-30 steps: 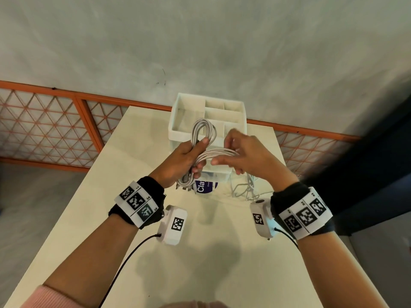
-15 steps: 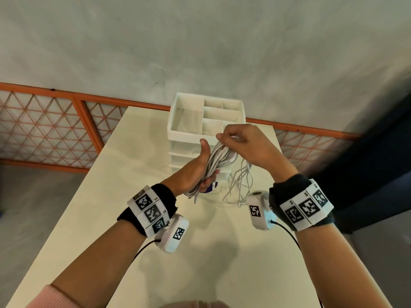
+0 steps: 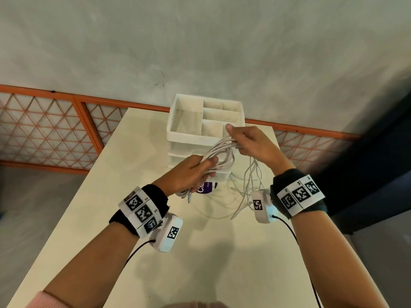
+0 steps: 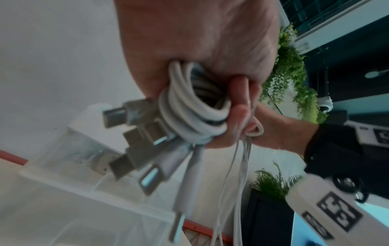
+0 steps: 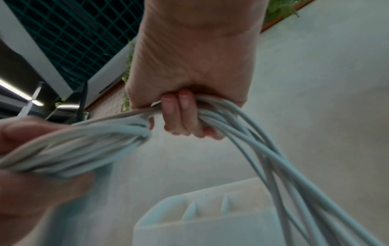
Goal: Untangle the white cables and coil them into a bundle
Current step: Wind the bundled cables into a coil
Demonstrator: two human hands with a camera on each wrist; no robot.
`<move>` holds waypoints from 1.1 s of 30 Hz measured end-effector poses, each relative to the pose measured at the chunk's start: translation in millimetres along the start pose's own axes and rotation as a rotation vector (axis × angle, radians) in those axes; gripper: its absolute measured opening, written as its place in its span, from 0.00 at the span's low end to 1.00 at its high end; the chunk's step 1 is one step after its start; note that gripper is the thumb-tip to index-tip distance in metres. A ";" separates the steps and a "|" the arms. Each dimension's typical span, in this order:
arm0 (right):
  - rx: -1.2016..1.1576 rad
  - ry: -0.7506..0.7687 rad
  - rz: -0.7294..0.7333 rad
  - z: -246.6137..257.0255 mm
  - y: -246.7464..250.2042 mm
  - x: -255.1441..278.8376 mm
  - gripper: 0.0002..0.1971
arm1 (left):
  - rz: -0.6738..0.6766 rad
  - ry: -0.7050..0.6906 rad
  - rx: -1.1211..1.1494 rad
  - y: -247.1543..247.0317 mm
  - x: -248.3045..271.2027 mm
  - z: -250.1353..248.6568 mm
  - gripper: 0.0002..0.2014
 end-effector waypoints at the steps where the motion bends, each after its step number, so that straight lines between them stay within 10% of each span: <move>1: -0.106 -0.052 0.045 -6.7 -1.1 4.4 0.25 | -0.031 -0.006 0.040 5.7 0.5 0.9 0.21; 14: -0.452 -0.274 -0.188 -11.5 -52.5 38.1 0.27 | -0.099 -0.106 0.121 8.2 -4.8 0.7 0.14; 33: -0.568 -0.542 -0.011 -8.5 -75.0 43.4 0.30 | -0.183 -0.136 0.282 -7.7 -1.3 1.4 0.16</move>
Point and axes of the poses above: each hand's wrist, its own x-axis away from the middle knuckle, its own y-axis out of the back of the hand, z = x × y, the point moved 5 cm from there along -x, towards the middle knuckle, and after that the axes turned 11 degrees about -z, right-handed, at the moved point
